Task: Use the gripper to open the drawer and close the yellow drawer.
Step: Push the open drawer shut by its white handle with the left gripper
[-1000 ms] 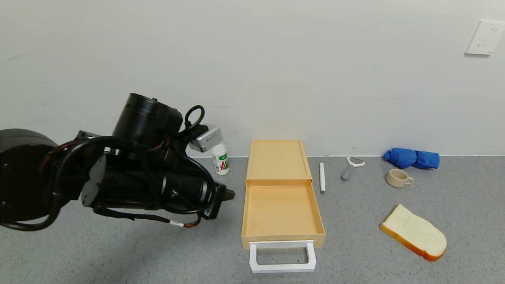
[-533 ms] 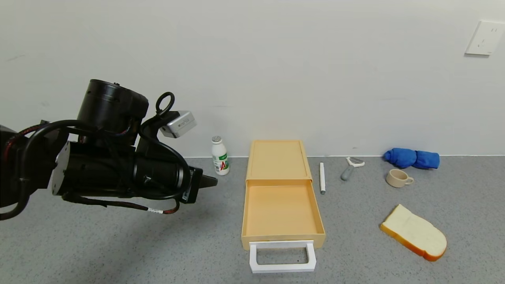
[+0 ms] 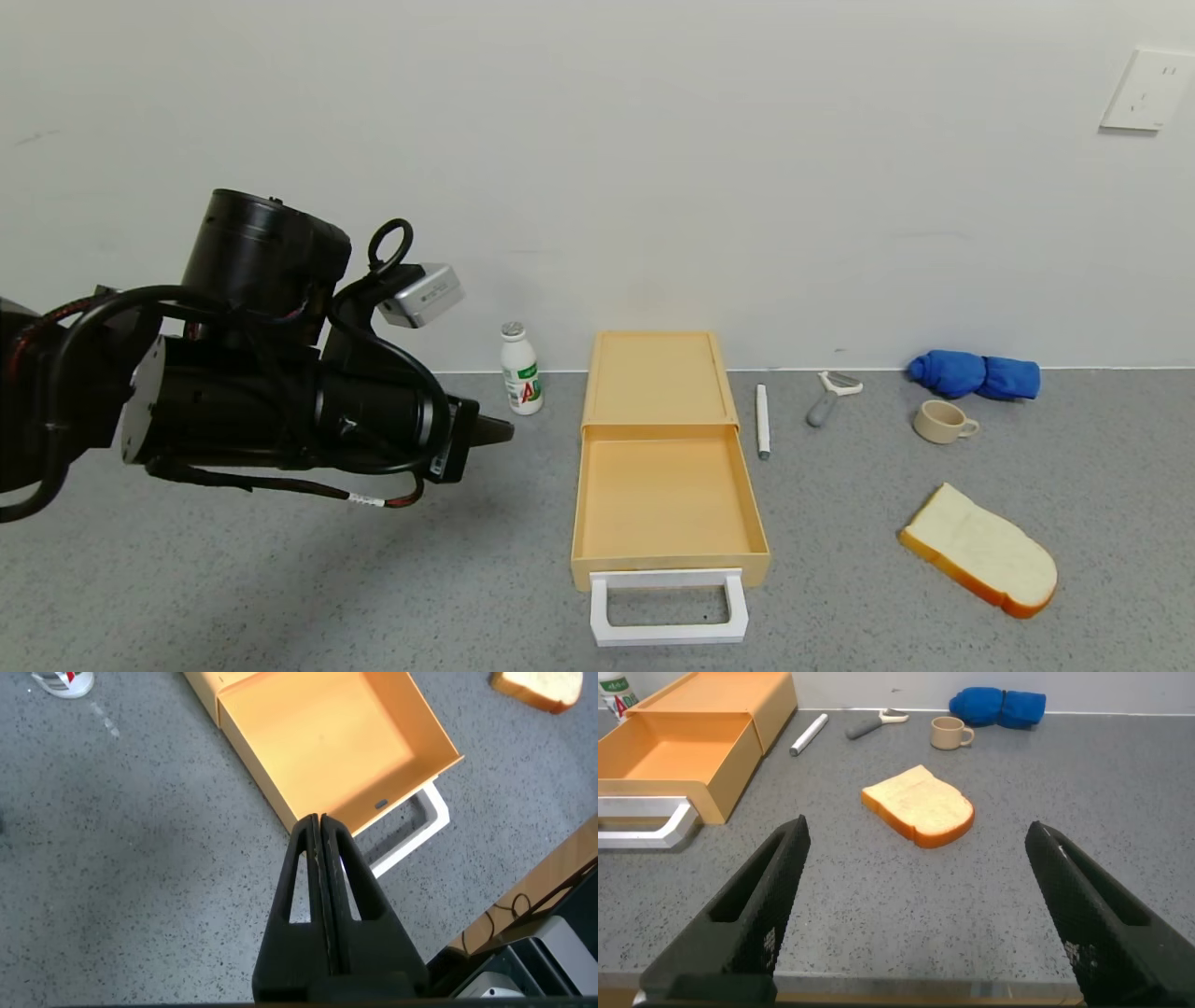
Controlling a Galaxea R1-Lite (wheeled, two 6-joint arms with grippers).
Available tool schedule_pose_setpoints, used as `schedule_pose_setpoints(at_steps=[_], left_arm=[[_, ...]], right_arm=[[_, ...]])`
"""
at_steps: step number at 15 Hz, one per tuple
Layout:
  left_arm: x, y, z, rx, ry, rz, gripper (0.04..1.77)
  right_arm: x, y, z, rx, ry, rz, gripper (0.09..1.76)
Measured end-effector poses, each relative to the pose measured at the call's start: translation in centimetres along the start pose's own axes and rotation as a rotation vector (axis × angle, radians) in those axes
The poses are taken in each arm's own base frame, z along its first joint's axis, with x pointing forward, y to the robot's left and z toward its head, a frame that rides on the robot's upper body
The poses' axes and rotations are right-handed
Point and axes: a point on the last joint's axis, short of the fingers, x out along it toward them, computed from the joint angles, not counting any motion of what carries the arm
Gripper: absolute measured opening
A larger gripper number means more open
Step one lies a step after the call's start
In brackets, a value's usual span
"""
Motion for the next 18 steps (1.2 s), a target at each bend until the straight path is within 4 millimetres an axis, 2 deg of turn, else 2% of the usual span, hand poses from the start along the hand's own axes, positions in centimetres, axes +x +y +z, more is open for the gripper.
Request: schedule_pose_setpoints(at_steps=[3,6,12,18], left_arm=[[0.9,-1.3,-0.6,0.019,0.034,-0.006,0.11],[2.2,-3.1,-1.3,0.024,0.072,0.062,0.11],[7.1,-7.2,-3.6,-0.06,0.181,0.149,0.11],[10.7,-11.2,-5.1,-0.107,0.236,0.157,0.11]], right_arm=[[0.0,0.0,0.0,0.0,0.0,0.0,1.7],[0.0,0.0,0.0,0.0,0.0,0.001,1.7],[0.0,0.0,0.0,0.0,0.0,0.001,1.7],[0.0,0.0,0.0,0.0,0.0,0.0,1.7]])
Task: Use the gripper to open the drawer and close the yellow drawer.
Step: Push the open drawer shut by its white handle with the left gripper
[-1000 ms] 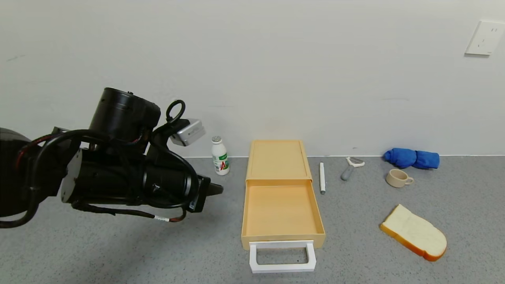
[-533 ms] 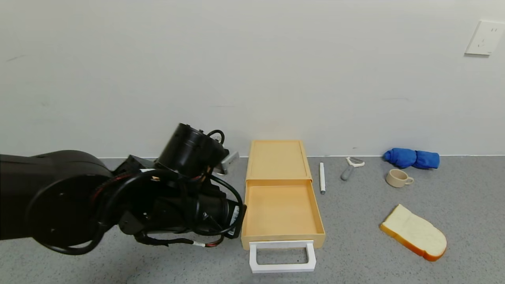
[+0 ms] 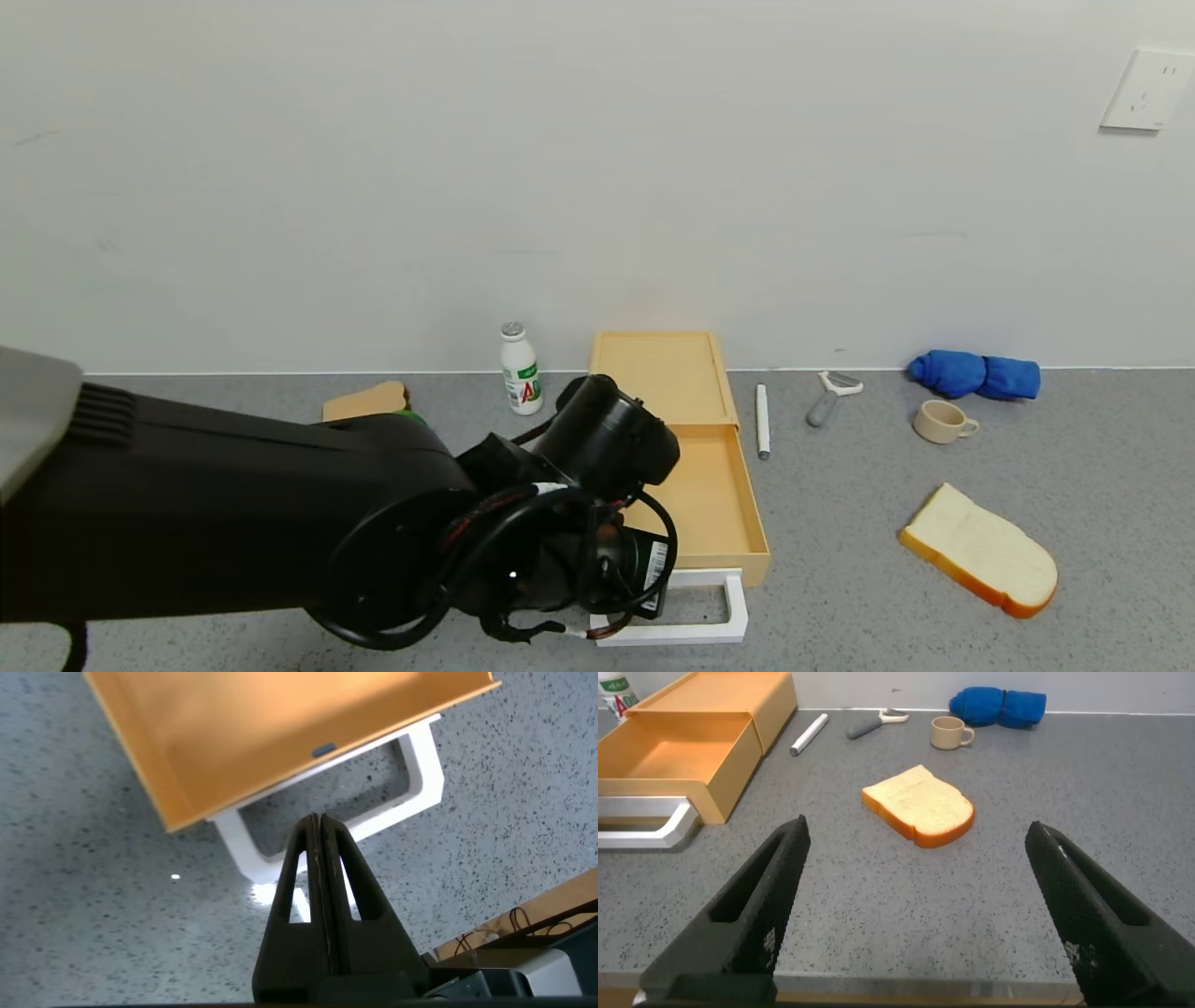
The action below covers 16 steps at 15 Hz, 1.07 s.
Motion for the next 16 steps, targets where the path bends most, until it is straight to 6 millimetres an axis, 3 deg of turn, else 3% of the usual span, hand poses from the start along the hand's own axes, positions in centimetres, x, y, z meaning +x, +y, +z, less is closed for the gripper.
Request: schedule_pose_setpoints(at_steps=[6,16], left_arm=[[3.3,-3.3,-1.7,-0.058,0.023,0.072,0.11],[5.9,-4.4,-3.0,-0.119,0.004,0.176,0.11]], right_arm=[[0.0,0.0,0.0,0.0,0.0,0.0,1.7],[0.0,0.0,0.0,0.0,0.0,0.0,1.7]])
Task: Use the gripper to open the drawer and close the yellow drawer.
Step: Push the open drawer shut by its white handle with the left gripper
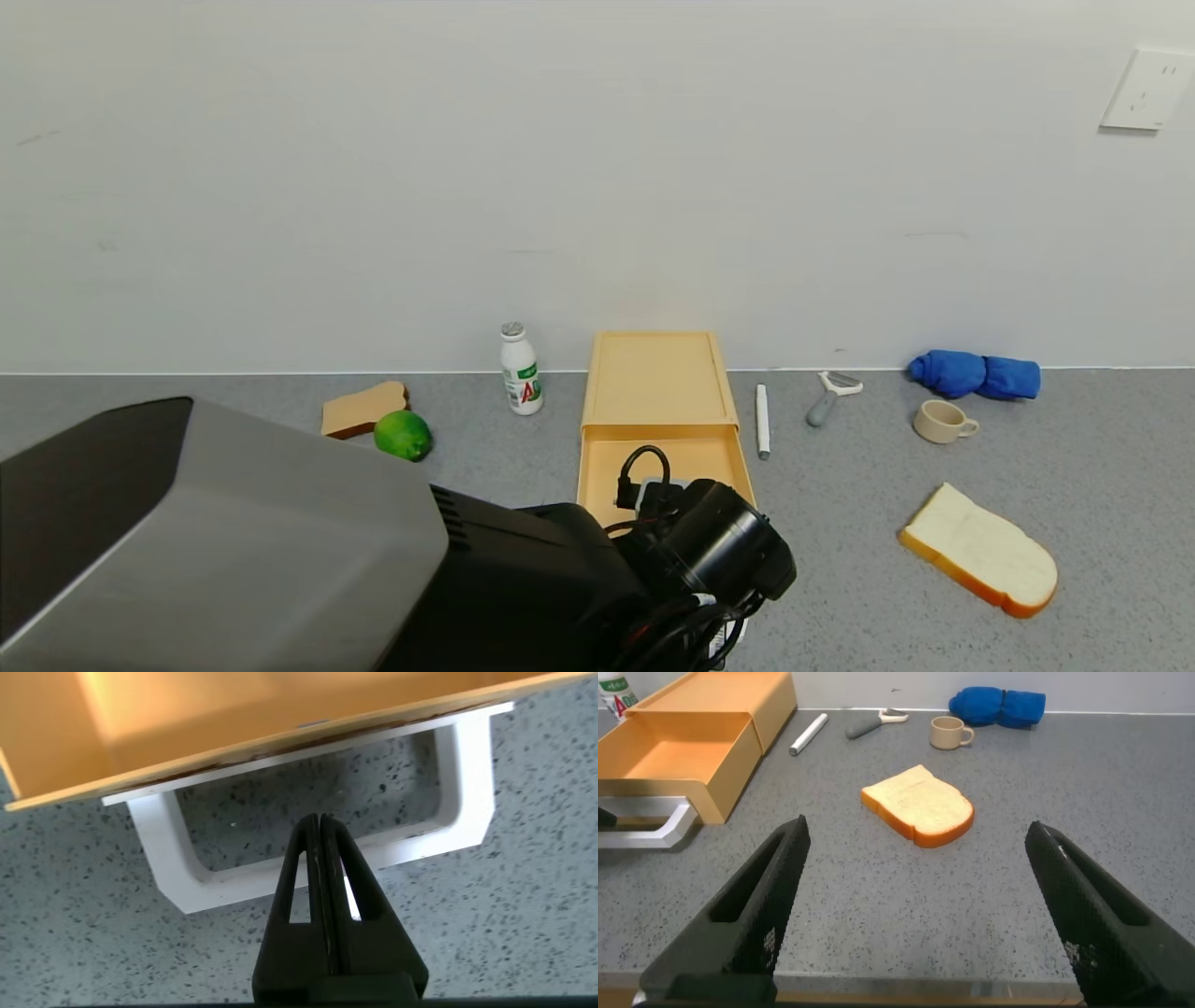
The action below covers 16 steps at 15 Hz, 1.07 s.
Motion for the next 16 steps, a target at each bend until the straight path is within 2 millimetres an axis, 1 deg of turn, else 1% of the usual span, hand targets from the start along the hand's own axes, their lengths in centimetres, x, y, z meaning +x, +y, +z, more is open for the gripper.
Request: schedule_pose_setpoints(at_steps=[5,13,16], left_arm=[[0.3,-0.6,0.6,-0.026,-0.025,-0.001,0.11],[1.1,-0.8,1.1,-0.035,-0.074,0.055,0.11],[1.3,-0.8,1.6,-0.045,-0.092,0.068,0.11]], right_arm=[[0.0,0.0,0.0,0.0,0.0,0.0,1.7],[0.0,0.0,0.0,0.0,0.0,0.0,1.7],[0.0,0.0,0.0,0.0,0.0,0.0,1.7]])
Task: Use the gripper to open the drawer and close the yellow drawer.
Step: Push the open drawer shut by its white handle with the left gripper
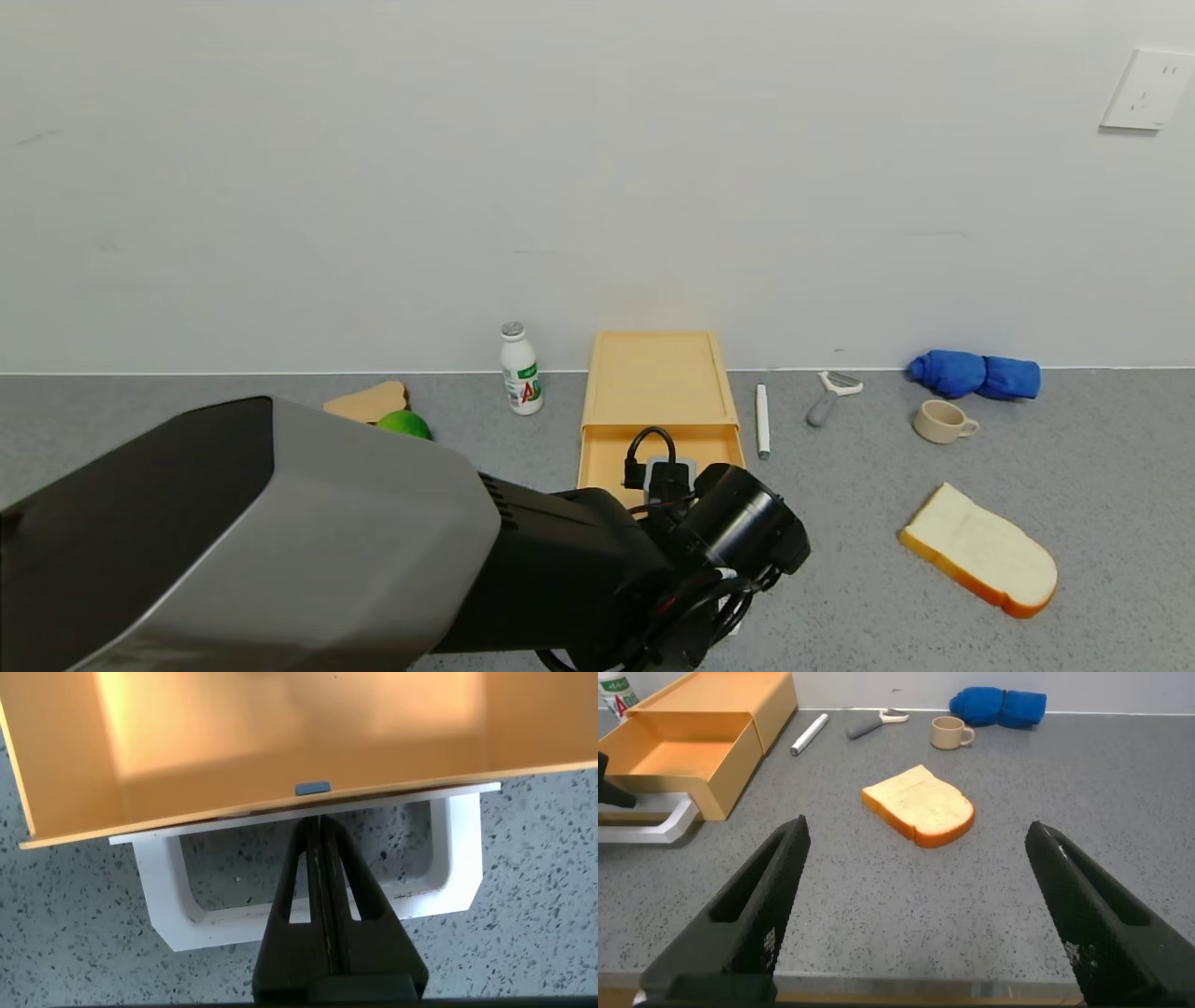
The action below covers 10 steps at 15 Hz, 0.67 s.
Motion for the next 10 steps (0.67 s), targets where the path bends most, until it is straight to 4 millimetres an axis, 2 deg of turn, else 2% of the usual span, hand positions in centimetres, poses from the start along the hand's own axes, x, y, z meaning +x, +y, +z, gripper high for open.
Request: schedule_pose_setpoints(at_steps=[10], left_arm=[[1.5,0.4,2.5,-0.011,-0.039,0.012,0.11]], right_arm=[[0.0,0.0,0.0,0.0,0.0,0.0,1.7]])
